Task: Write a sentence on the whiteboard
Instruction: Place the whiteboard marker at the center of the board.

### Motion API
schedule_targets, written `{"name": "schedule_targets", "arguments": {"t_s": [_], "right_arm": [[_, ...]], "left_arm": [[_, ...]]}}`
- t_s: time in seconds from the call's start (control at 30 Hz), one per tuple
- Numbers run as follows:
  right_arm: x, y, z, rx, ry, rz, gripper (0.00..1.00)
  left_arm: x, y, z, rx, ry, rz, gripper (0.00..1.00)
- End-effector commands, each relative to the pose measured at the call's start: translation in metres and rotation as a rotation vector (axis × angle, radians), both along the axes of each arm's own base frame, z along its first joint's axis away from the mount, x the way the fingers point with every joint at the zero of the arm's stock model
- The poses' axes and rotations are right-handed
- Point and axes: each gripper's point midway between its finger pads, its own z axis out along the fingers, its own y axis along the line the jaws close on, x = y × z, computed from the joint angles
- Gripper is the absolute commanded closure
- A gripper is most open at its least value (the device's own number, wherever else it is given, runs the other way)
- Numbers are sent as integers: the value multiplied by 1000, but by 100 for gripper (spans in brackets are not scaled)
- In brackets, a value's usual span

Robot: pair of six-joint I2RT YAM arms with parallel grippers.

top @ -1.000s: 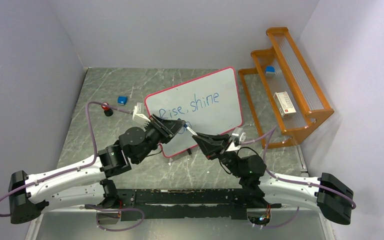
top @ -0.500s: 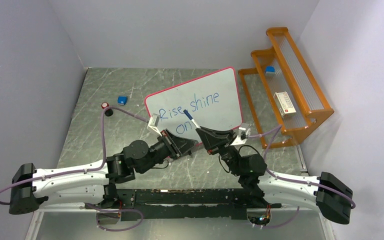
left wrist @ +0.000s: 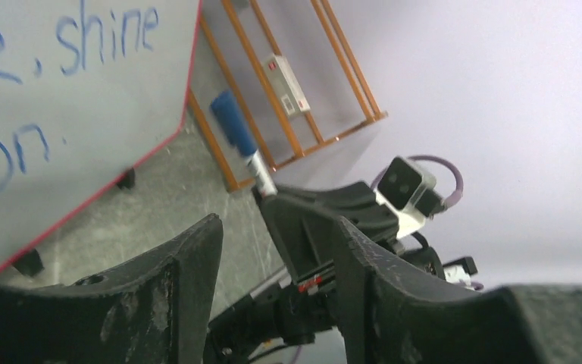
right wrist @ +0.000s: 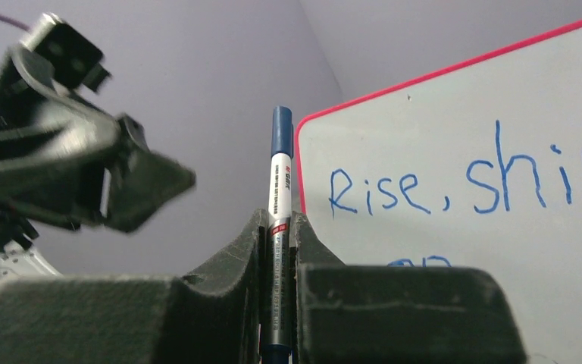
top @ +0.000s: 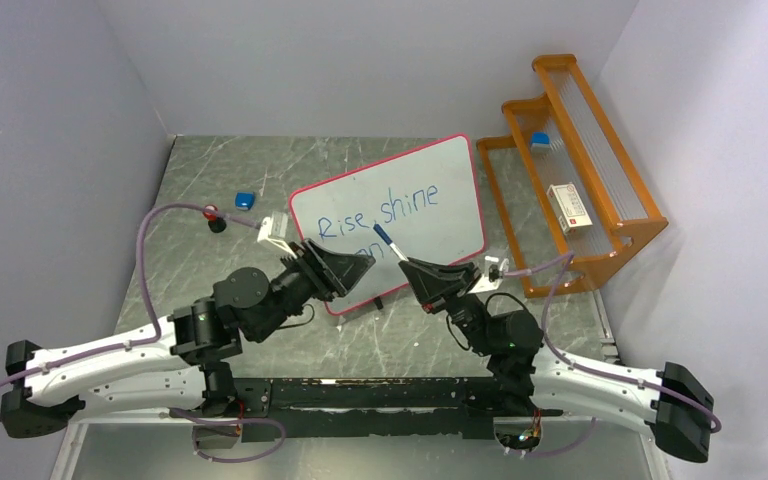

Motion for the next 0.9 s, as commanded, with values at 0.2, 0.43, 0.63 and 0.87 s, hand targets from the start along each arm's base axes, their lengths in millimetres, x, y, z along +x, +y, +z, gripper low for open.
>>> {"name": "schedule_targets", "arguments": {"t_s": [0.2,0.43,0.63,0.87], "right_arm": [[-18,22,-63,-334,216,163,100],[-53,42,-128,-495,387,388,100],[-72,45,-180,-541,500,478,100],[-63,34,-232,-632,602,392,100]], "left_arm": [[41,55,12,507,-234,250,36],[76,74,-1,705,-294,294,33],[105,96,5,704,-296,327,29],[100,145,15,734,-355,491,25]]}}
